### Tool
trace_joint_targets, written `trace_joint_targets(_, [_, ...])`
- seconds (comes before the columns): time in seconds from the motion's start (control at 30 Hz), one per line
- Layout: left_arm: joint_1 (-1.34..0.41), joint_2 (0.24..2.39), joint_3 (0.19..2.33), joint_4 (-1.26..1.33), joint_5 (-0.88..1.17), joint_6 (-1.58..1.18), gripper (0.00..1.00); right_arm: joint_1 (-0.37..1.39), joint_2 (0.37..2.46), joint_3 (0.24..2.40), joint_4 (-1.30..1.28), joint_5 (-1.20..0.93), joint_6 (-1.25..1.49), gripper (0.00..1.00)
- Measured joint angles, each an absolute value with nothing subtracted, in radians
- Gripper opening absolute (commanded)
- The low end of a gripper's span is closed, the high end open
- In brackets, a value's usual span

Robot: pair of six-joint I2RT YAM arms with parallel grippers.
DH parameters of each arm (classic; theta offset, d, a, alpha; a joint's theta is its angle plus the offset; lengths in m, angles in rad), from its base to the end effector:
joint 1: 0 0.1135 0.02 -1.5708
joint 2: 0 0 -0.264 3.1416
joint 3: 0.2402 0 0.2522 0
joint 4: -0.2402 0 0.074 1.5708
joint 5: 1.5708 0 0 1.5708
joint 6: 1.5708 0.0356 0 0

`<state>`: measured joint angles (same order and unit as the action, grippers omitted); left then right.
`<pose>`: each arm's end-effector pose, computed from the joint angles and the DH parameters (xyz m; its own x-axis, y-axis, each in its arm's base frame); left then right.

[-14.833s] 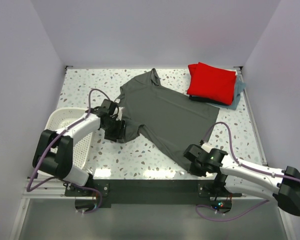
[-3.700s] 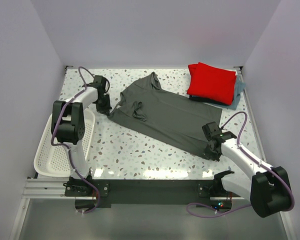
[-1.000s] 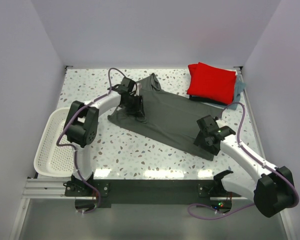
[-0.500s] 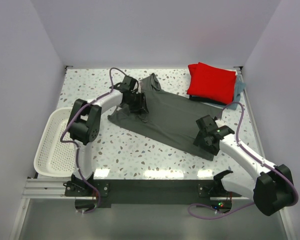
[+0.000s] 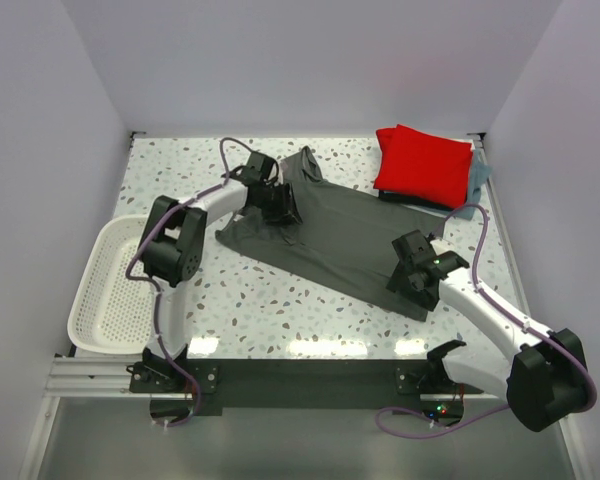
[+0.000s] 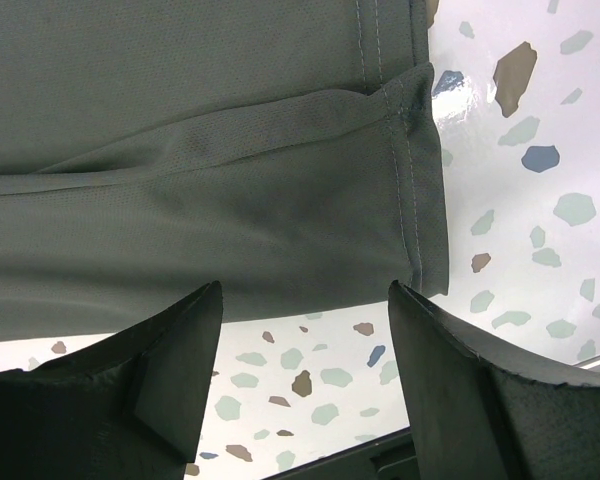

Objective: Fold and stack the t-shirts
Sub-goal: Fold the tshirt

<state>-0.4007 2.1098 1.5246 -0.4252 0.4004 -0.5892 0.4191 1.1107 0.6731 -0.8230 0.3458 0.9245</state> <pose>0.4086 -0.1882 0.1643 -0.9541 -0.1516 -0.2584 0.0238 0.8214 -0.5699 0.1720 0.0634 0.1982 -0.7540 0.4863 -0.4415 0.5208 0.8523 0.0493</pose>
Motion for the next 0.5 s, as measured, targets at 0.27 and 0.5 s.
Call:
trace_joint_targets(0.27, [-0.401, 2.136, 1.542, -0.407, 0.424, -0.628, 0.47, 0.419, 1.110, 0.675, -0.828, 0.346, 0.925, 0.71])
trace_joint_targets(0.5, [-0.401, 2.159, 1.605, -0.387, 0.439, -0.652, 0.47, 0.420, 1.097, 0.675, -0.841, 0.346, 0.925, 0.71])
